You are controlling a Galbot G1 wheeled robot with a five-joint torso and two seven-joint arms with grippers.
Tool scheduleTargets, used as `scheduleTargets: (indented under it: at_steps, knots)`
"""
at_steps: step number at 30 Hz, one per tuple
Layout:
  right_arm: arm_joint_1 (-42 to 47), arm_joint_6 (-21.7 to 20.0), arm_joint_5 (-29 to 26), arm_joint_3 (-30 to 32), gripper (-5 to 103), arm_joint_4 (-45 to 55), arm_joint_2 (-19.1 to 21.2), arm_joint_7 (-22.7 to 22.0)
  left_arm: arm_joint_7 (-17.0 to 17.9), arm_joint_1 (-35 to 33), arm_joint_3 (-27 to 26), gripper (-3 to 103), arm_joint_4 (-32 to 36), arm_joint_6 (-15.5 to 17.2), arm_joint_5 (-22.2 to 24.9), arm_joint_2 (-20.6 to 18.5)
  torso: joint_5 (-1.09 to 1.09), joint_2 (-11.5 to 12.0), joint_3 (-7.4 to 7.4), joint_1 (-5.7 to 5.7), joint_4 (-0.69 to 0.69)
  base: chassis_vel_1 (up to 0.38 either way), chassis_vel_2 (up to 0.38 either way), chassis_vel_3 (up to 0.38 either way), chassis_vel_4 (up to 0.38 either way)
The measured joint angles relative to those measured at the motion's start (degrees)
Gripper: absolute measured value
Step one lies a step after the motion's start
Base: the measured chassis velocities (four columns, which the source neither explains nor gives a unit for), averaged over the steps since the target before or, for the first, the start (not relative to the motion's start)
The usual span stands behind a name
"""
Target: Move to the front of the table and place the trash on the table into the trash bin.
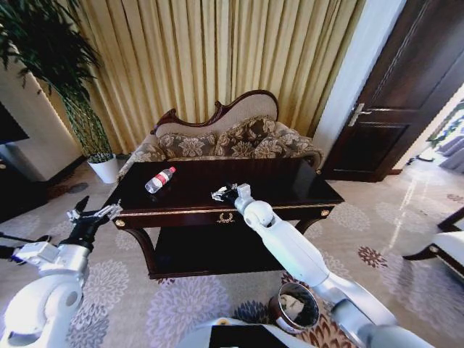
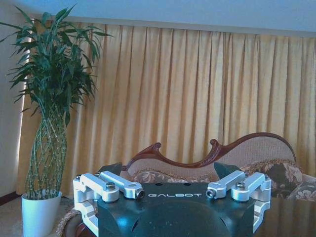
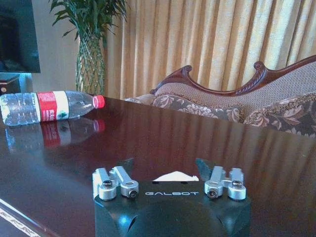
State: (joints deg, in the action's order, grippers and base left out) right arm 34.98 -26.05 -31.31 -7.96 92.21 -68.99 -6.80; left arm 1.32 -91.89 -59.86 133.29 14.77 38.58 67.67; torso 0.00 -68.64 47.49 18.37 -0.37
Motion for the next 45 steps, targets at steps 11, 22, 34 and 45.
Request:
scheduleTargets:
  at_steps: [11, 22, 34, 45]
  knots:
    - [1.42, 0.87, 1.55, 0.21, 37, -0.15, 0.32, 0.0, -0.01, 0.02, -0.1, 100, -0.03, -0.3, 0.1, -0.14, 0.0, 0.0, 0.0, 0.0, 0.0, 0.0, 0.0, 0.0, 0.0]
    - [1.54, 1.03, 1.82, 0.2, 35, 0.03, 0.7, 0.0, -0.01, -0.06, 0.0, 100, -0.29, -1.18, 0.1, -0.01, 0.0, 0.0, 0.0, 0.0, 0.0, 0.0, 0.0, 0.0, 0.0]
    - [1.99, 1.03, 2.2, 0.41, 24, 0.32, 1.13, 0.0, 0.0, 0.17, -0.06, 100, -0.12, -1.19, 0.22, -0.4, 0.0, 0.0, 0.0, 0.0, 0.0, 0.0, 0.0, 0.0, 0.0]
    - [2.64, 1.59, 3.26, 0.69, 5, 0.3, 1.15, 0.0, 0.43, 0.41, -0.07, 100, -0.03, -1.01, 0.42, -0.72, 0.0, 0.0, 0.0, 0.0, 0.0, 0.0, 0.0, 0.0, 0.0]
